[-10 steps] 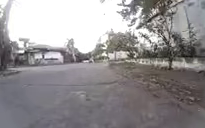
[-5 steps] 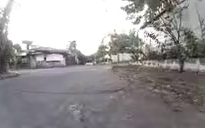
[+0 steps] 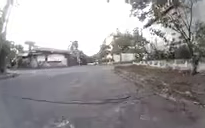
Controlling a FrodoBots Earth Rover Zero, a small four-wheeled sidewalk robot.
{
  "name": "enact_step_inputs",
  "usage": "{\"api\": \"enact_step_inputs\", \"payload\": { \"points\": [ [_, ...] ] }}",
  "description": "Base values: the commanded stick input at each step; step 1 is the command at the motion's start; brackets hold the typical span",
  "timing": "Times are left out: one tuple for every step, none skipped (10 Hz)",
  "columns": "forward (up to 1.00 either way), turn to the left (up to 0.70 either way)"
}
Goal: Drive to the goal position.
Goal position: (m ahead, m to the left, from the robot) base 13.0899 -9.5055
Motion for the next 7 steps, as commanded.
{"api": "enact_step_inputs", "payload": {
  "points": [
    [1.00, 0.04],
    [1.00, 0.04],
    [1.00, 0.04],
    [1.00, 0.04],
    [1.00, 0.04],
    [1.00, 0.04],
    [1.00, 0.04]
  ]
}}
